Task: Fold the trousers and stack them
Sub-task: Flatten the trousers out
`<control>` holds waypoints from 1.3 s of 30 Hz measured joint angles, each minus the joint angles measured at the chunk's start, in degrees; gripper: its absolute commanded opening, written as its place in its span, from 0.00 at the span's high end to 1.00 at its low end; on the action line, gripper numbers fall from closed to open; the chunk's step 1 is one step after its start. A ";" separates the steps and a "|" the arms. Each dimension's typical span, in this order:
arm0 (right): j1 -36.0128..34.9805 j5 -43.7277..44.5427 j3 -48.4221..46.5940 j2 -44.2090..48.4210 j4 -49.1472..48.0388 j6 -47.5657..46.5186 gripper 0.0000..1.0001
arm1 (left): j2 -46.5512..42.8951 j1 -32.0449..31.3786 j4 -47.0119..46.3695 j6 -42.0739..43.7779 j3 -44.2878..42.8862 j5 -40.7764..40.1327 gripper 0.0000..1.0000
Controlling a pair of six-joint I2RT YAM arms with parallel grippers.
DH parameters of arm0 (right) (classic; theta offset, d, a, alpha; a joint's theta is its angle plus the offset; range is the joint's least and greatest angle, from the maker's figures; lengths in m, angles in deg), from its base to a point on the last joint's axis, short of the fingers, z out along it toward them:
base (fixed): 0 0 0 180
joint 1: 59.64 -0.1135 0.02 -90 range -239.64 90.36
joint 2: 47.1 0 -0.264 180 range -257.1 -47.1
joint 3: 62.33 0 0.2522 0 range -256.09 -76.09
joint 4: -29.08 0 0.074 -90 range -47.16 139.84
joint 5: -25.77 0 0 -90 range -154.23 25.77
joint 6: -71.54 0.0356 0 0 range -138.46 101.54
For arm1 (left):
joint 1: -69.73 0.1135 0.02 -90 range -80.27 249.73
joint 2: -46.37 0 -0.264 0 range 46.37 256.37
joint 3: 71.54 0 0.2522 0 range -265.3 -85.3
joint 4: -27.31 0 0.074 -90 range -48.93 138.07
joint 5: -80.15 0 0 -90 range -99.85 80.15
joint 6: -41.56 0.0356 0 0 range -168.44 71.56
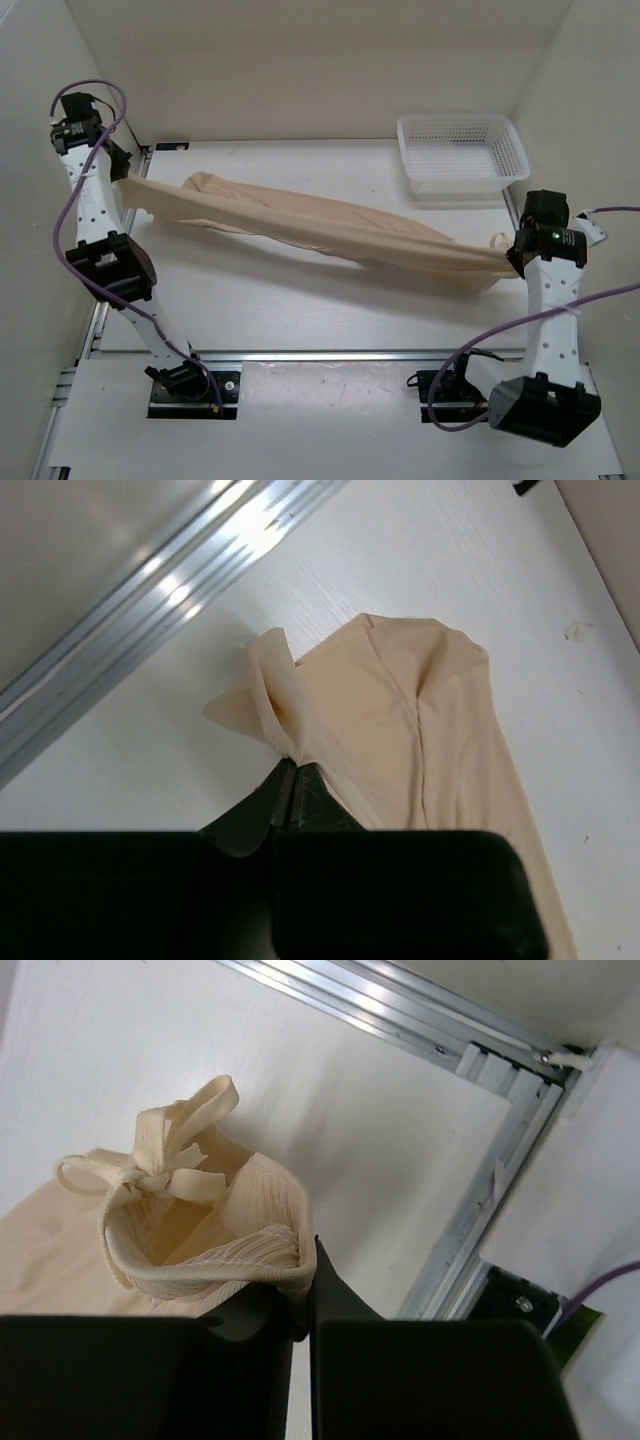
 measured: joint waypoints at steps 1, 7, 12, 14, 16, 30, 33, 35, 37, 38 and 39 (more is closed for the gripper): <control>0.00 -0.31 0.96 1.81 0.94 0.02 1.00 | -1.95 0.63 0.26 0.17 1.60 -0.48 0.90; 0.00 -1.95 4.98 8.76 5.29 -0.04 1.00 | -6.38 1.05 0.61 0.72 5.09 -1.25 0.90; 0.00 -2.14 4.98 8.46 5.51 -0.20 1.00 | -0.74 -2.01 1.40 1.73 -1.42 -1.33 0.90; 0.00 -2.16 5.05 6.62 5.18 -0.20 1.00 | 3.56 -3.21 1.55 2.08 -6.34 -1.44 0.90; 0.00 -2.19 5.20 4.57 4.11 -0.20 1.00 | 8.39 -4.50 1.68 2.27 -10.99 -1.40 0.90; -1.27 1.62 -6.73 -35.17 -11.23 2.36 0.32 | 35.93 -11.28 -11.52 -0.11 -30.93 6.93 0.00; -2.84 2.25 -6.32 -32.28 -11.37 1.73 0.27 | 29.49 -12.55 -14.47 1.53 -24.15 7.26 0.00; -3.76 2.29 -4.70 -28.70 -11.56 1.07 0.26 | 23.61 -12.50 -14.71 2.25 -18.32 7.37 0.05; -4.28 1.88 -1.86 -23.78 -11.52 0.42 0.26 | 17.00 -11.65 -14.84 2.56 -12.44 7.61 0.58; -4.28 1.64 -0.52 -21.33 -11.30 0.00 0.26 | 13.60 -10.88 -14.82 2.91 -9.35 7.67 0.77; -4.24 1.33 0.68 -18.99 -11.08 -0.50 0.26 | 10.86 -10.19 -14.45 2.93 -6.95 7.63 0.87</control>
